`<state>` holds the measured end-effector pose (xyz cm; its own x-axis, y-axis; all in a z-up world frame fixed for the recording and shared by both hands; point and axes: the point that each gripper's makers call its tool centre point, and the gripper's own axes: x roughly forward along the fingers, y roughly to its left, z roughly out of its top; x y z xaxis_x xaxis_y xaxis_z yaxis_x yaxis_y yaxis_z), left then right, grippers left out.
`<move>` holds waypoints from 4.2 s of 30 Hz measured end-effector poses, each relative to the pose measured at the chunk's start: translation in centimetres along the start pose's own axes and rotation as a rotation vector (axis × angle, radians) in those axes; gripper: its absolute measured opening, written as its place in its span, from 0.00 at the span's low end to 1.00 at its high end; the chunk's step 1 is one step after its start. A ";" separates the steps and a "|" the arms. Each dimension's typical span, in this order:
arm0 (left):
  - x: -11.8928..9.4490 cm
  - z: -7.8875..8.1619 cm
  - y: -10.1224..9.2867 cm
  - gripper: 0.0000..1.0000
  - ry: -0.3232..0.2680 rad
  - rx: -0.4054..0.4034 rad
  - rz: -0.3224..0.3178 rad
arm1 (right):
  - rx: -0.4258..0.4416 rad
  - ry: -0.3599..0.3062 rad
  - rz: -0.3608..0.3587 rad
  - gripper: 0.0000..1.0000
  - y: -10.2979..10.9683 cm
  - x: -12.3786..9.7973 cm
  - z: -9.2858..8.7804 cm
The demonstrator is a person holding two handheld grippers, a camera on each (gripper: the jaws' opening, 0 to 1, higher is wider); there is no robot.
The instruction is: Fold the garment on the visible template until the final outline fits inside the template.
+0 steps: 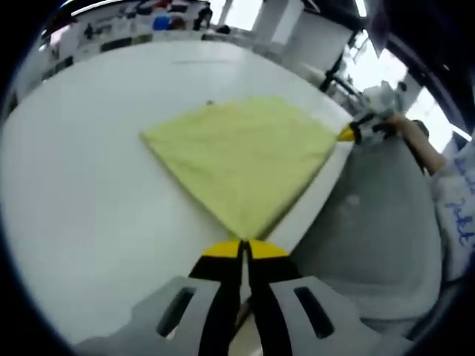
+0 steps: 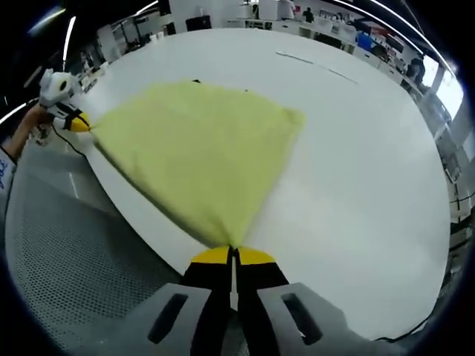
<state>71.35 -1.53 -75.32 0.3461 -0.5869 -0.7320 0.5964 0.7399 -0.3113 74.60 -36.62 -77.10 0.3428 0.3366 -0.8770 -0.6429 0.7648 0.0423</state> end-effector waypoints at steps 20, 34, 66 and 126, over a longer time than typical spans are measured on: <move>-1.0 -0.9 0.5 0.00 0.028 0.044 0.023 | -0.004 0.020 -0.004 0.02 -0.3 0.3 -0.3; -1.0 -0.8 -0.1 0.00 0.012 0.026 0.034 | 0.018 0.007 0.001 0.02 0.0 0.4 -0.5; 1.7 -1.6 0.5 0.00 0.107 0.076 0.067 | 0.043 -0.016 0.003 0.02 0.2 0.4 -0.5; -7.7 5.4 -3.9 0.89 -0.197 0.212 0.112 | -0.157 -0.282 -0.141 0.92 3.8 -10.7 4.9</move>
<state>70.30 -1.63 -65.17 0.5395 -0.5730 -0.6169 0.6771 0.7308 -0.0867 71.87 -34.62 -65.19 0.5977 0.3887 -0.7012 -0.6654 0.7284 -0.1633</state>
